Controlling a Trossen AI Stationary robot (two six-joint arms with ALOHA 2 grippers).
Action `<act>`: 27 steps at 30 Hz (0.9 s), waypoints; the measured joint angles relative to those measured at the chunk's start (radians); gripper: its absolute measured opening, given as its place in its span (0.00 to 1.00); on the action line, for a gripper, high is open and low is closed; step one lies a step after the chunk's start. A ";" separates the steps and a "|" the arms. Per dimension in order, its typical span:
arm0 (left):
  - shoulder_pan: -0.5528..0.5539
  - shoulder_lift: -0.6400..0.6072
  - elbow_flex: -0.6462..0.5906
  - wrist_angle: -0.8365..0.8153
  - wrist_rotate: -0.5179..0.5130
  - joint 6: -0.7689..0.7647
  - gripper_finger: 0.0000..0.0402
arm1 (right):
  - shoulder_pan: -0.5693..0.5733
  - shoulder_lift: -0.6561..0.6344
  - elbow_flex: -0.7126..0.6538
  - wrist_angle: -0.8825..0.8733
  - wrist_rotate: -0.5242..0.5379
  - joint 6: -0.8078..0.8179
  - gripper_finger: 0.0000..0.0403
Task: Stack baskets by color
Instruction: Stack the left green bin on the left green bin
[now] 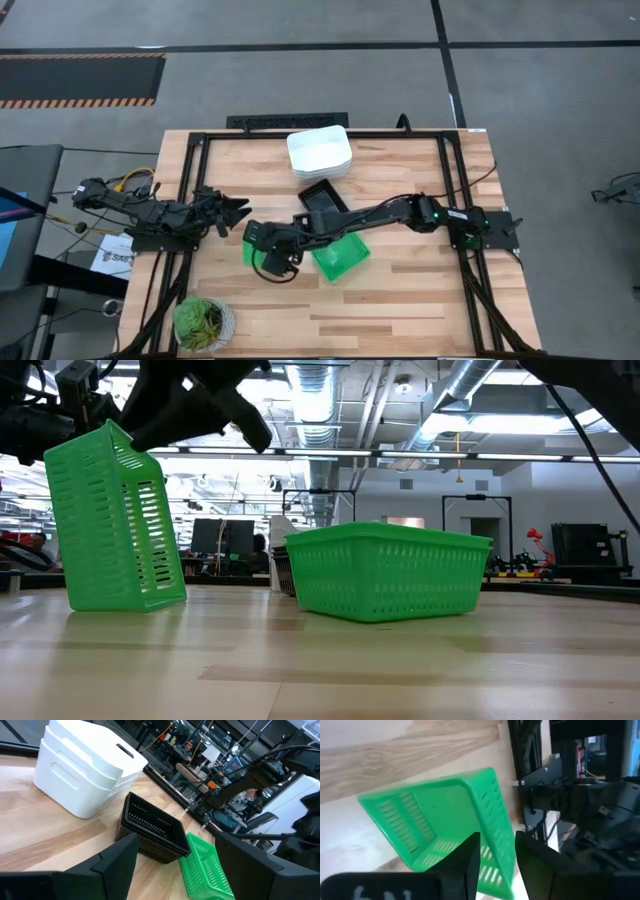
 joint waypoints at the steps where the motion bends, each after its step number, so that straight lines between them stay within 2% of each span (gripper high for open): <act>1: 0.000 0.000 0.000 0.000 0.000 0.000 0.64 | -0.003 0.000 -0.008 0.007 -0.013 0.000 0.36; 11: 0.000 0.000 0.000 0.000 0.000 0.000 0.64 | -0.012 0.001 -0.015 0.030 -0.024 0.003 0.28; 22: 0.000 0.000 0.000 0.000 0.001 0.000 0.64 | -0.009 0.044 -0.010 0.075 -0.011 0.010 0.04; 27: 0.000 0.000 0.000 0.000 0.001 0.000 0.64 | 0.000 0.043 -0.011 0.083 0.015 0.091 0.01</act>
